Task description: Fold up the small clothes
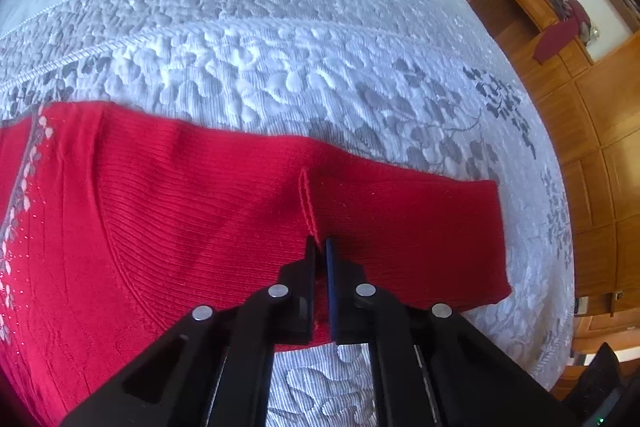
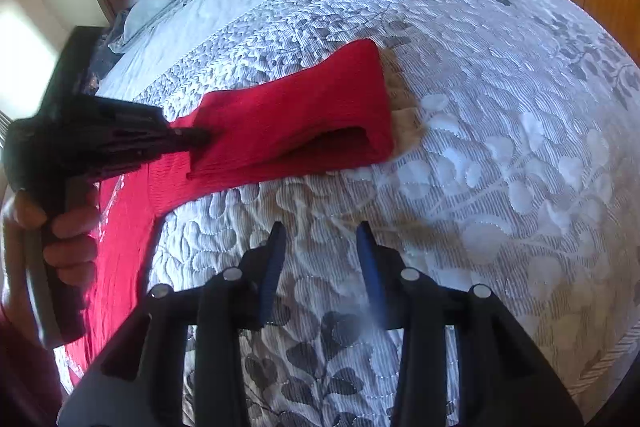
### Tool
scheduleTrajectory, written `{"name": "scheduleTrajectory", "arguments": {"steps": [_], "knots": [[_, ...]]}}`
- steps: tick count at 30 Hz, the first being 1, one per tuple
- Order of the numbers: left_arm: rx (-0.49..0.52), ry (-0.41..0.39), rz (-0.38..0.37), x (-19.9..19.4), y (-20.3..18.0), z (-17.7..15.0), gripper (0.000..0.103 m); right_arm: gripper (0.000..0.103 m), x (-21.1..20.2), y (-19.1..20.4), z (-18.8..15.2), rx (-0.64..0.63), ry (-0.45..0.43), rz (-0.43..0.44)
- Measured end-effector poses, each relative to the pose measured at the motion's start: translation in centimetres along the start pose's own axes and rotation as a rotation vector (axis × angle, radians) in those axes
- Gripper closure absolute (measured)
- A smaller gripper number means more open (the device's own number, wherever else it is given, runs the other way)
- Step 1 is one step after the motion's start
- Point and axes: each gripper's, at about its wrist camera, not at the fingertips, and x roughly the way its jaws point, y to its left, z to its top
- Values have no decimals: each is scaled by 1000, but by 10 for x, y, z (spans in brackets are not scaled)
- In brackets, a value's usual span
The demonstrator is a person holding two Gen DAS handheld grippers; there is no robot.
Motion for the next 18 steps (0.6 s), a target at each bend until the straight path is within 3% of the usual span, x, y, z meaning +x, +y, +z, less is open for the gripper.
{"name": "scheduleTrajectory", "arguments": {"steps": [5,9,14,18], "knots": [[26,-71,6,-32,2,3,99,64,2,0,0,4,2,-2],[3,-98,9,-58,26,7,99,64,2,5,-1,-15,-1,-8],[-28,-153,102,-99,80,8,99,64,7,14,-4,-47,11,-17],[-88,-207,215,-142,149,12,99,64,11,23,-7,-71,15,-25]]}}
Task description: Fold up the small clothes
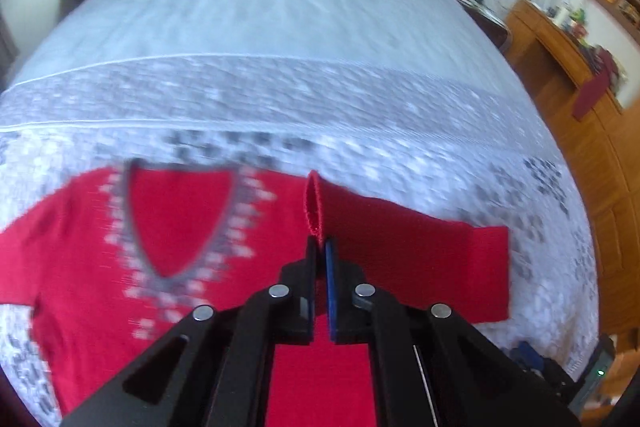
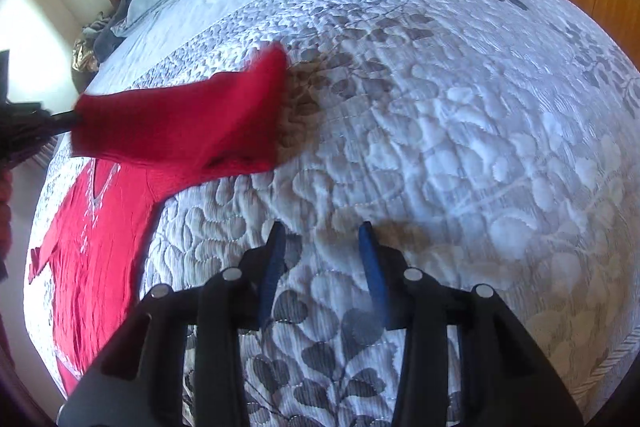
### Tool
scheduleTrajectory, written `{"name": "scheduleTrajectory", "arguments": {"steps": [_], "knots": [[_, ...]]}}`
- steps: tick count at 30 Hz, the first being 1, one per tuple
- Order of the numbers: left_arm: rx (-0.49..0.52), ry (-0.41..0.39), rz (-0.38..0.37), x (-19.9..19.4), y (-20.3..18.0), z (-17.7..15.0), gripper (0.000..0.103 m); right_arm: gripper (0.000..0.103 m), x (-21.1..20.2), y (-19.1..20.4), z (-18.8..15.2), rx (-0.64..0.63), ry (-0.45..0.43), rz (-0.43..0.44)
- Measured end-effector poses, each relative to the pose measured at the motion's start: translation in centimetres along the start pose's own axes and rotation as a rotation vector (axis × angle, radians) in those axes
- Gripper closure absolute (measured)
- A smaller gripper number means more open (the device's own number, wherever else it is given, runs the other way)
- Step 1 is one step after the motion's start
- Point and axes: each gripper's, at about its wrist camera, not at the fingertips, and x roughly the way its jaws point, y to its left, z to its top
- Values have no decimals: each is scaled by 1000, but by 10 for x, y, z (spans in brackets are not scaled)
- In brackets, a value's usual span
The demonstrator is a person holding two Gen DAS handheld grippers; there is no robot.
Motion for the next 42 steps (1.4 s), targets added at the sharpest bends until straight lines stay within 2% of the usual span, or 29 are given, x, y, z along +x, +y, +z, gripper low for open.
{"name": "scheduleTrajectory", "arguments": {"steps": [5,9,16,19,22,25,29,31,32,34,35,36,37,39,42], "knots": [[-87,-30,167,-19,98,15,99,64,4,12,-3,-36,5,-1],[-150,-20,253,-14,158,10,99,64,10,22,-6,-71,16,-13],[-297,13,306,6,239,-14,99,62,10,46,-11,-151,28,-17],[-305,42,313,14,261,-26,100,62,13,56,-11,-168,46,-10],[-283,79,288,26,267,-38,99,62,19,75,-6,-178,70,29],[-269,79,313,31,269,-41,99,62,25,108,11,-204,76,85],[-317,-15,336,3,274,-31,94,62,45,163,44,-247,140,179],[-324,-72,294,-13,269,-25,94,62,57,189,57,-268,170,210],[-306,-79,247,-17,262,-22,94,62,61,196,61,-265,187,226],[-265,-61,164,-12,249,-22,93,62,72,206,67,-254,224,240],[-229,-18,109,-1,238,-24,92,62,79,210,68,-245,248,240],[-208,18,87,9,232,-26,90,62,83,212,67,-239,259,234],[-189,54,77,21,226,-29,90,62,88,212,65,-235,273,221],[-154,98,122,42,222,-35,89,64,102,209,59,-229,308,176],[-160,167,144,71,233,-47,90,66,117,202,46,-231,335,149]]}}
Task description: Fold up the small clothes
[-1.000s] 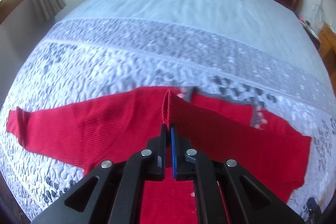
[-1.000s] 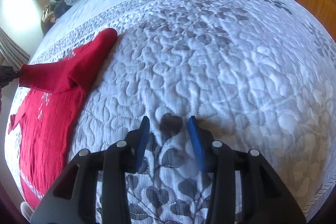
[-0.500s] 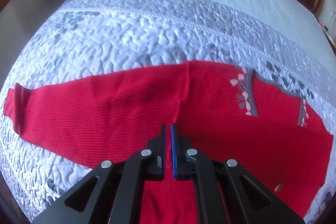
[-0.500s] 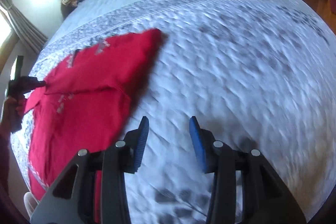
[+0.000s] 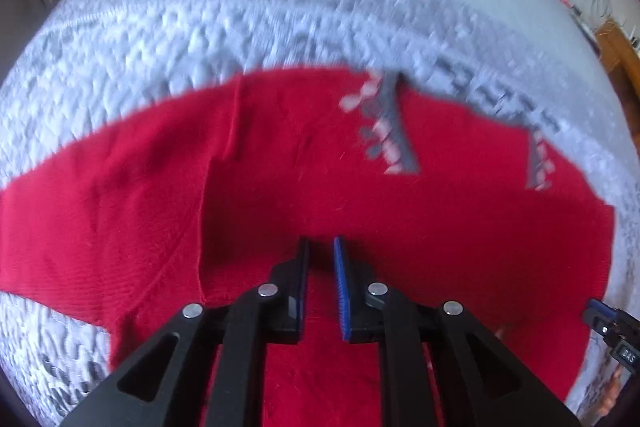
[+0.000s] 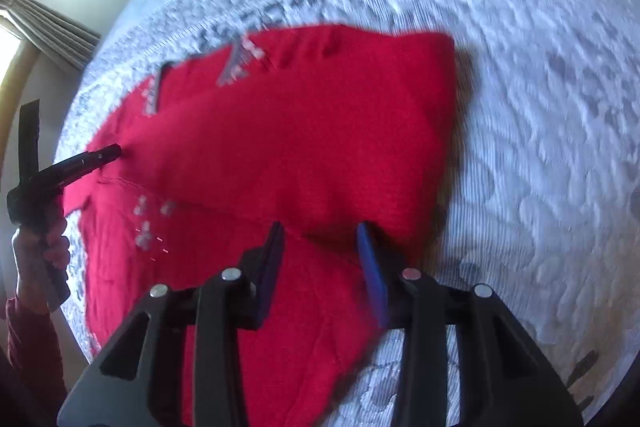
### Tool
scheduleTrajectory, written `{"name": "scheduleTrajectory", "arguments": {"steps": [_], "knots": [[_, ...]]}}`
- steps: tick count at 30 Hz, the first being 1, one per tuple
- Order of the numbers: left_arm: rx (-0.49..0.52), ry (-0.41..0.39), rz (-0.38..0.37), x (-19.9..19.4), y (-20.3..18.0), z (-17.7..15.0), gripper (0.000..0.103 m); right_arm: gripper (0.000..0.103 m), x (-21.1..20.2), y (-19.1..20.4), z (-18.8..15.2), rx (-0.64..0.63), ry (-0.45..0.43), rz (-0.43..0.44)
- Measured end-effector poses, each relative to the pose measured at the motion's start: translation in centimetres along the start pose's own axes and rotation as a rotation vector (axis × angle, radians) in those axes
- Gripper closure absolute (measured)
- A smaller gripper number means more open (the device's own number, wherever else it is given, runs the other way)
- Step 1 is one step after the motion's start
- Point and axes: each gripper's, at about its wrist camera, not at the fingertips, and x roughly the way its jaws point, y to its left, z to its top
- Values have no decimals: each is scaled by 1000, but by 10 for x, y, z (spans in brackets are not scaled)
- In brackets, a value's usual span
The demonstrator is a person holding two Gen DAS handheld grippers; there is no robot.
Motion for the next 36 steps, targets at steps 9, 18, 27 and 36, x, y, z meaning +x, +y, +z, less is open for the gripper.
{"name": "scheduleTrajectory", "arguments": {"steps": [9,18,27,36], "knots": [[-23,-121,-21,-51,51,-22,64,57,-35,14,-18,12,-83,28],[-334,-67,191,-88,255,-72,63,56,-16,91,-61,-127,41,8],[-668,-107,190,-116,400,-98,54,55,17,193,-74,-264,83,18],[-826,-163,128,-116,474,-83,56,52,49,228,-79,-319,118,-19]]}}
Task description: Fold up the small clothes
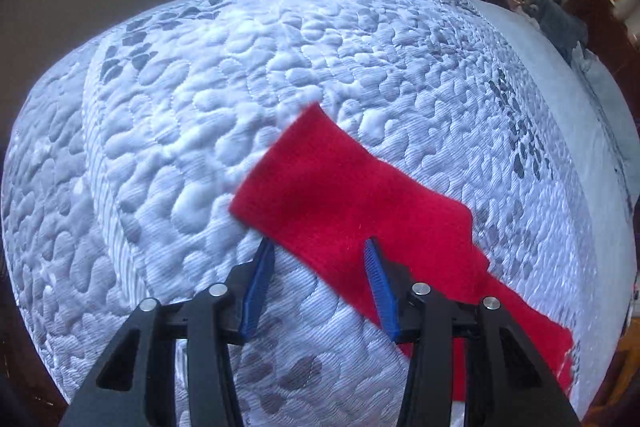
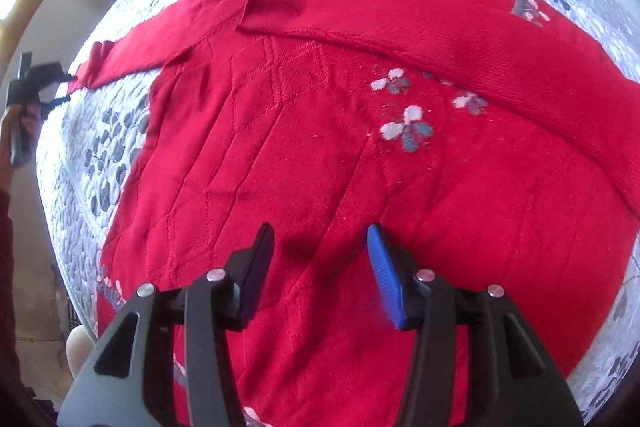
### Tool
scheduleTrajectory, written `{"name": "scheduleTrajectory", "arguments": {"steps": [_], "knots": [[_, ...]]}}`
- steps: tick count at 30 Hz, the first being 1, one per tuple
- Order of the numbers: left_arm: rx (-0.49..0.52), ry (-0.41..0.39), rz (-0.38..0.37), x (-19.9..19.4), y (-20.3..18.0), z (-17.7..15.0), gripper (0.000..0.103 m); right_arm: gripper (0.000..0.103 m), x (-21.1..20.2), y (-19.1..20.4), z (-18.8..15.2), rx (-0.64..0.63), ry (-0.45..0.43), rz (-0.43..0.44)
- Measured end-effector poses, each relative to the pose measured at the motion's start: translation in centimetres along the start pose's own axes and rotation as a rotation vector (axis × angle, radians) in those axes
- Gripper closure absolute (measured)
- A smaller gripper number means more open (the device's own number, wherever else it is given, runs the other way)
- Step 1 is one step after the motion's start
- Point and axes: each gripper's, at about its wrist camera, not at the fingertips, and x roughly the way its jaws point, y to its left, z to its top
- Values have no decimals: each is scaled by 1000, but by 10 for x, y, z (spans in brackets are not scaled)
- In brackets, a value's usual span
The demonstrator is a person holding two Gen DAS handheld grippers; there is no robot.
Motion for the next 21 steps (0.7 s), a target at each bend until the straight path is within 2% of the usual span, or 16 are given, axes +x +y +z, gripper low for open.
{"name": "scheduleTrajectory", "arguments": {"steps": [3,4,5,6,8,11,13,17,21], "knots": [[-42,-3,-25,5,5,3,58,50,5,0,-1,-4,-2,-6],[-43,-9,-22,6,8,5,63,50,5,0,-2,-4,-5,-6],[-36,-15,-7,11,3,8,77,50,5,0,-2,-3,-8,-4],[-22,-21,10,14,-1,9,86,50,5,-1,-3,-5,-11,-2],[-24,-35,9,13,-2,6,95,50,4,-2,-4,-11,-13,-2],[-8,-94,41,3,-13,2,95,49,2,-4,-8,-20,-19,-5],[52,-181,62,-14,-30,-5,95,49,-1,-7,-12,-17,-21,-1],[163,-312,5,-53,-75,-25,96,49,-7,-12,-19,-10,-32,8],[317,-386,-31,-81,-132,-58,96,49,-14,-17,-28,-6,-45,8]]}}
